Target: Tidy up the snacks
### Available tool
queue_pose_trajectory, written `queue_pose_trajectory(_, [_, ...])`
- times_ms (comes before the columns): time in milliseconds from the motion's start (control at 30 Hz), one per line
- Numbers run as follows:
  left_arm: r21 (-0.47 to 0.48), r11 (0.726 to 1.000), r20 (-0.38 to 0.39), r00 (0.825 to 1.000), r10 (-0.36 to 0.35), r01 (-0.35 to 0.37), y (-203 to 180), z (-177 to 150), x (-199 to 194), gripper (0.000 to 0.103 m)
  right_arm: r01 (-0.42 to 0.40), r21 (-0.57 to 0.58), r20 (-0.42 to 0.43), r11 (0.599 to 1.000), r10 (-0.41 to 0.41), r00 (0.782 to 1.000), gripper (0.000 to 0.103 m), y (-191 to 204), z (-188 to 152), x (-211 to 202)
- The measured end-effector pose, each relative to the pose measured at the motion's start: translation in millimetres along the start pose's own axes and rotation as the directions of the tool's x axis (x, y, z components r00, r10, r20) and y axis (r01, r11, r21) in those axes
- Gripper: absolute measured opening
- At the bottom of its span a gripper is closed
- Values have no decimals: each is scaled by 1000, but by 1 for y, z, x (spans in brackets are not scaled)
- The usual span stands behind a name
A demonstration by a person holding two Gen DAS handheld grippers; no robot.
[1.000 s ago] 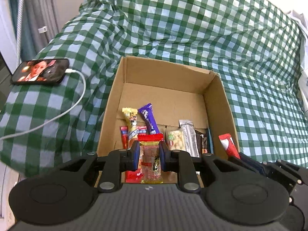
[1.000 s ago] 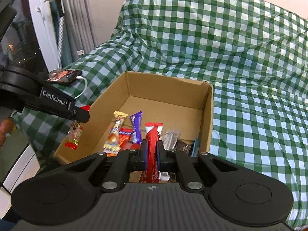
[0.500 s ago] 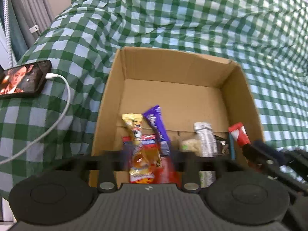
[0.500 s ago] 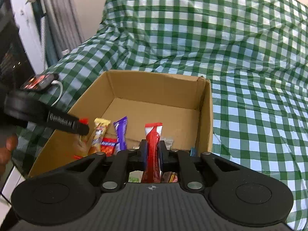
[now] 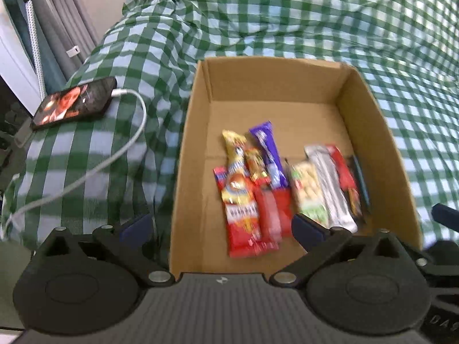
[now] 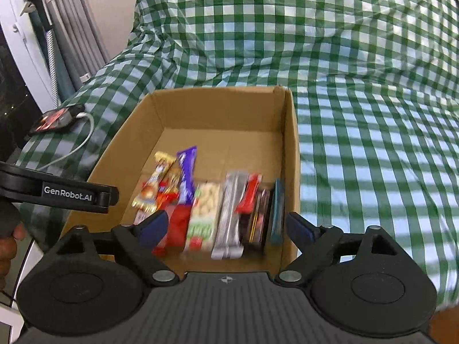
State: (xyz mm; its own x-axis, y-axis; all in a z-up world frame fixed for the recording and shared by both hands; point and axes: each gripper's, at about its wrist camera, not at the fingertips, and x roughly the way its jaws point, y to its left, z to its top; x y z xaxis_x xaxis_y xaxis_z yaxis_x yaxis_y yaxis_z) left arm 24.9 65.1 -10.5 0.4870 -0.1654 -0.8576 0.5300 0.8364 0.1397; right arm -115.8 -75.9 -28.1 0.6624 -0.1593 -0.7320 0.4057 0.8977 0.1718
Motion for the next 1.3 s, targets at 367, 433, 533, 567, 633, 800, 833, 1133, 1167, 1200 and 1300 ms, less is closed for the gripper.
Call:
queue_pose_trajectory(367, [32,999,102,995,5,-8,-12,-57,-67,103,25,-47,67,999,-22,998,95,24,-43,-66])
queue_pose_trajectory(433, [30,999,106,994,13,-17,-13,-64,-74,103,29,-53,84,998,-25,996,96,25,-48,-76])
queue_pose_trajectory(533, [31,999,104,994,28,-32,-14,-73,-82,103,36,-69,105,997,-29,994,96,27,-55,-88])
queue_pose_trajectory(567, [29,999,108,994,29,-32,-14,-75,-85,103,37,-73,110,997,-29,993,96,28,-57,-92])
queue_pose_trajectory(633, [12,999,120,992,31,-33,-13,-81,-91,103,39,-80,122,996,-29,992,96,29,-61,-99])
queue_pose_trajectory(800, [-27,1000,136,991,20,-17,-9,-91,-104,103,40,-96,144,995,-26,989,97,32,-69,-112])
queue_pose_trajectory(833, [-29,999,133,991,20,-17,-9,-92,-105,103,40,-97,148,994,-25,989,97,32,-71,-114])
queue_pose_trajectory(1133, [-11,998,105,993,55,-54,-10,-101,-110,103,40,-91,170,995,-24,985,97,31,-75,-123])
queue_pose_trajectory(1167, [-6,998,95,993,64,-63,-10,-100,-109,103,40,-91,170,995,-24,985,97,32,-75,-123])
queue_pose_trajectory(1200, [0,997,94,993,73,-73,-11,-101,-108,103,40,-91,170,995,-24,985,98,32,-75,-123])
queue_pose_trajectory(1300, [-9,996,105,991,86,-85,-9,-103,-109,103,41,-90,170,995,-26,985,100,32,-75,-123])
